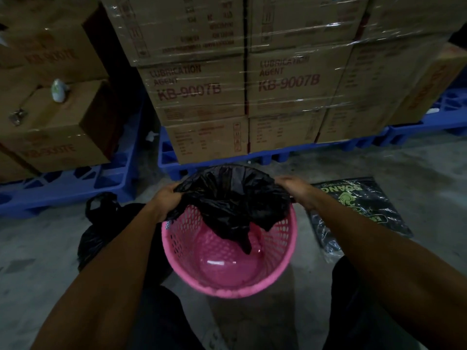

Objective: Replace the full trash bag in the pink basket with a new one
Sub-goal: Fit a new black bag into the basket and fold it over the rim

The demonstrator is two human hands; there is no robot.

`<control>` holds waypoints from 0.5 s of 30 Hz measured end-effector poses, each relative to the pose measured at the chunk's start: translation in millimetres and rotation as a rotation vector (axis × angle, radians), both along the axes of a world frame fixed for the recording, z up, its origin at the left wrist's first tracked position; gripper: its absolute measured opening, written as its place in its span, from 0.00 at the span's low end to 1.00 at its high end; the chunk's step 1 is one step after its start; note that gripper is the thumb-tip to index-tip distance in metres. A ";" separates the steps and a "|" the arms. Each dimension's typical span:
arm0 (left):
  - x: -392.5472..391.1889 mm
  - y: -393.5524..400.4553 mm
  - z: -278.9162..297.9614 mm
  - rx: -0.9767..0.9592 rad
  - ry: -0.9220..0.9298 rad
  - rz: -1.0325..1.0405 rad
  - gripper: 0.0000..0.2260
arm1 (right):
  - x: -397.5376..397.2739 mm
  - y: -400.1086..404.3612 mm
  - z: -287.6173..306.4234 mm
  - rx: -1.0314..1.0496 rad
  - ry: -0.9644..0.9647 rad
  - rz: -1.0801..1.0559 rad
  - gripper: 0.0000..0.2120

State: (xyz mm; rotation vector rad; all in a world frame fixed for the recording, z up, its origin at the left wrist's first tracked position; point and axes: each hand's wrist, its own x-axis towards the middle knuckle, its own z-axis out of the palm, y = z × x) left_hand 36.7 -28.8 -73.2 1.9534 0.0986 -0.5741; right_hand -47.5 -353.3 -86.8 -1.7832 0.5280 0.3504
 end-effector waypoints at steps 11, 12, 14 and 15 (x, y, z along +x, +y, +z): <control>13.7 -4.7 -52.3 -0.016 -0.025 0.311 0.17 | 14.6 -8.7 -3.1 -0.486 -0.181 0.098 0.25; 18.5 -5.8 -58.9 0.072 -0.089 0.275 0.19 | 14.6 -6.7 1.3 -0.558 -0.184 0.110 0.25; 20.1 -12.6 -59.8 0.312 -0.348 0.139 0.23 | 16.8 -5.9 -0.2 -0.633 -0.149 0.135 0.26; 17.3 -18.0 -55.9 0.424 -0.509 0.069 0.25 | 16.8 -5.2 -2.1 -0.650 -0.133 0.142 0.27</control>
